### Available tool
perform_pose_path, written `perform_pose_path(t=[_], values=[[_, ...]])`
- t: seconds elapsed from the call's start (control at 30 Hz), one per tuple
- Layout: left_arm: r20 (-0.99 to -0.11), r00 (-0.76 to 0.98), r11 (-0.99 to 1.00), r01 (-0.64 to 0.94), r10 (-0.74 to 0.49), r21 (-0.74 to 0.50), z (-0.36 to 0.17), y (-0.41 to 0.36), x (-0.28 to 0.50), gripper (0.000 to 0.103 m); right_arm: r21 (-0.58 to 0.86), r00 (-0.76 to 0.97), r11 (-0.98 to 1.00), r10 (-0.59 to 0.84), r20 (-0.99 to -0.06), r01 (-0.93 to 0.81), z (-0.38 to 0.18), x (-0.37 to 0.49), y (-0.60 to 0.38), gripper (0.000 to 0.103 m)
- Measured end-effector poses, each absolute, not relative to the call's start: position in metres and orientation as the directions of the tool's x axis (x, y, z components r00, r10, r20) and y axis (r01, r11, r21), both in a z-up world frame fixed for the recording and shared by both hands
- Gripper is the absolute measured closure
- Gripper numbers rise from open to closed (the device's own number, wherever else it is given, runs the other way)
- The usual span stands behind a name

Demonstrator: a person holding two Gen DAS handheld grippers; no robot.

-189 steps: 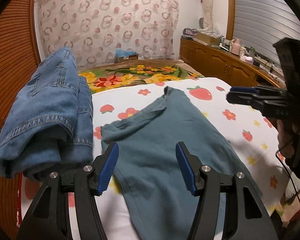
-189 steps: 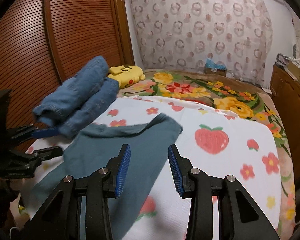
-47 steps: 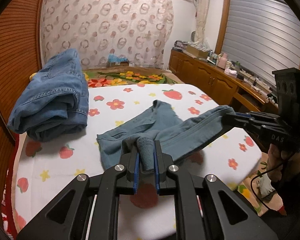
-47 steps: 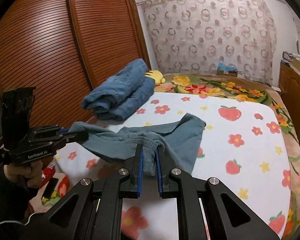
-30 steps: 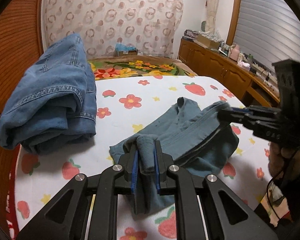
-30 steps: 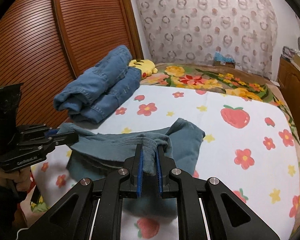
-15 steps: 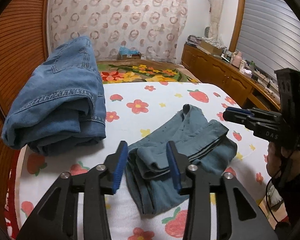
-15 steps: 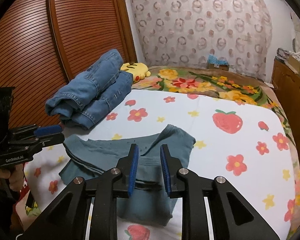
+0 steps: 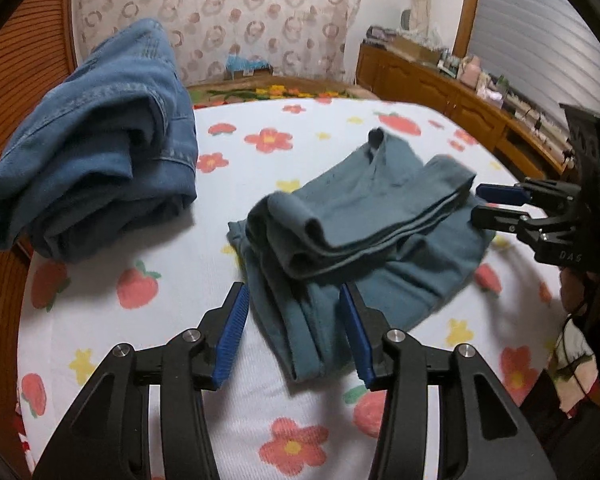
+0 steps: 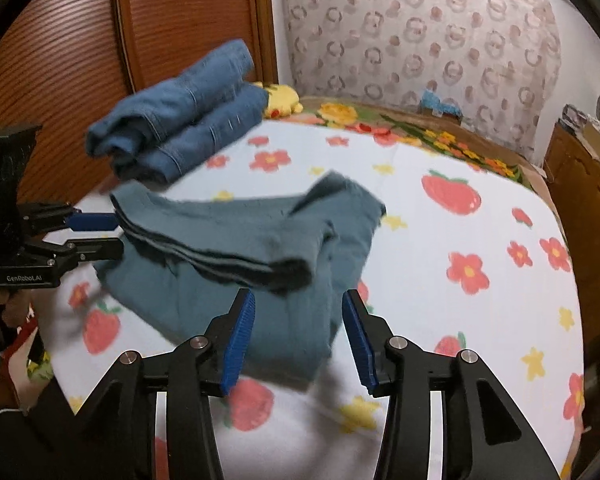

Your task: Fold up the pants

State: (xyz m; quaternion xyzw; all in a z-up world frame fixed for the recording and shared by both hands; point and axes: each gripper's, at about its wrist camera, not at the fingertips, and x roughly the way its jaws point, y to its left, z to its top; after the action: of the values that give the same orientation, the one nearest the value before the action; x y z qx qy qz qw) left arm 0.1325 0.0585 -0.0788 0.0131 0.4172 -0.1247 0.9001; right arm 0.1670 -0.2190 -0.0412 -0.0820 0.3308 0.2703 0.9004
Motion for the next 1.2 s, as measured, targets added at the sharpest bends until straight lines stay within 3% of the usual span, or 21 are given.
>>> perform_pose_path(t=[0.37, 0.97, 1.03, 1.07, 1.1, 1.2], values=[[-0.762, 0.626, 0.975, 0.222, -0.168, -0.033, -0.077, 0.05, 0.164, 0.055, -0.059, 0.649, 0.838, 0.373, -0.663, -0.542, -0.034, 0.204, -0.196, 0.055], [-0.728, 0.66, 0.98, 0.172, -0.188, -0.097, -0.066, 0.06, 0.172, 0.053, 0.08, 0.658, 0.862, 0.438, -0.612, -0.5, -0.032, 0.23, -0.207, 0.055], [-0.729, 0.649, 0.974, 0.194, -0.218, -0.119, -0.068, 0.058, 0.17, 0.045, 0.084, 0.642, 0.851, 0.453, -0.619, -0.519, -0.035, 0.229, -0.208, 0.055], [-0.732, 0.639, 0.969, 0.21, -0.236, -0.128, -0.069, 0.056, 0.169, 0.034, 0.084, 0.634, 0.846, 0.456, -0.624, -0.526, -0.036, 0.227, -0.208, 0.055], [-0.731, 0.636, 0.966, 0.221, -0.248, -0.135, -0.071, 0.053, 0.168, 0.029, 0.084, 0.627, 0.843, 0.458, -0.63, -0.532, -0.039, 0.228, -0.207, 0.055], [-0.735, 0.629, 0.964, 0.229, -0.254, -0.136, -0.076, 0.048, 0.168, 0.024, 0.089, 0.61, 0.836, 0.463, -0.643, -0.541, -0.041, 0.232, -0.205, 0.055]])
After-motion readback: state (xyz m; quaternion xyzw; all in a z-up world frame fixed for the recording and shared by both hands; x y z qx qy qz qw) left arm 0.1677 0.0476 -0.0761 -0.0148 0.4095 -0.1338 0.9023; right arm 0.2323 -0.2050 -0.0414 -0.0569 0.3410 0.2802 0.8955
